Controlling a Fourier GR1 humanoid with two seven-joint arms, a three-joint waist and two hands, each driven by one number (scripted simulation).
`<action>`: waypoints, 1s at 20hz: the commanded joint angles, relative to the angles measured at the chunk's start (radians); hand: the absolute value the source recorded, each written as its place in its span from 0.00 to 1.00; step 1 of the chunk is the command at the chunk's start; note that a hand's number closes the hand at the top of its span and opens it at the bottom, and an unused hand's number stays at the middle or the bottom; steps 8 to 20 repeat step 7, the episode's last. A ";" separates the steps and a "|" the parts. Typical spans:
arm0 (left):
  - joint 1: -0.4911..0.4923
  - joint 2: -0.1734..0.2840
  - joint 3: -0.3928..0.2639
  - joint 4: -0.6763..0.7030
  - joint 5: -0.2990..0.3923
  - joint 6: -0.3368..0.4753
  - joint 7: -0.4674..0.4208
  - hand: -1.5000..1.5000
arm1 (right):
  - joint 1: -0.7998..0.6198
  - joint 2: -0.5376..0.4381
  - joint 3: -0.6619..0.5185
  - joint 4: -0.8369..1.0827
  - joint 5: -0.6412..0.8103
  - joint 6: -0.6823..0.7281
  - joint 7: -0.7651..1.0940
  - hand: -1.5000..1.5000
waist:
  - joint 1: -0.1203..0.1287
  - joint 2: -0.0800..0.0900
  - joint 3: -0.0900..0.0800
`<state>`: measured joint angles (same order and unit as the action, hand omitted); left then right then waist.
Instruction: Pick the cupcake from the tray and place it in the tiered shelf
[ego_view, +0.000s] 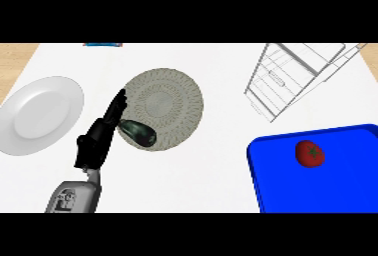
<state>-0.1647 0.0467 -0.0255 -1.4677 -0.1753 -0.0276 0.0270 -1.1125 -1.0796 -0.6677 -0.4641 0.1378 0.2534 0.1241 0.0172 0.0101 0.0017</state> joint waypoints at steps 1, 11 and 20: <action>-0.016 0.006 0.011 0.040 0.008 -0.010 -0.017 0.50 | 0.092 -0.124 -0.014 0.090 0.002 0.139 -0.095 0.00 | -0.003 0.007 0.002; -0.032 0.001 0.008 0.018 -0.002 0.004 -0.004 0.50 | 0.194 -0.250 -0.064 0.198 -0.023 0.290 -0.199 0.00 | -0.002 0.009 0.005; -0.032 0.001 0.008 0.018 -0.002 0.004 -0.004 0.50 | 0.194 -0.250 -0.064 0.198 -0.023 0.290 -0.199 0.00 | -0.002 0.009 0.005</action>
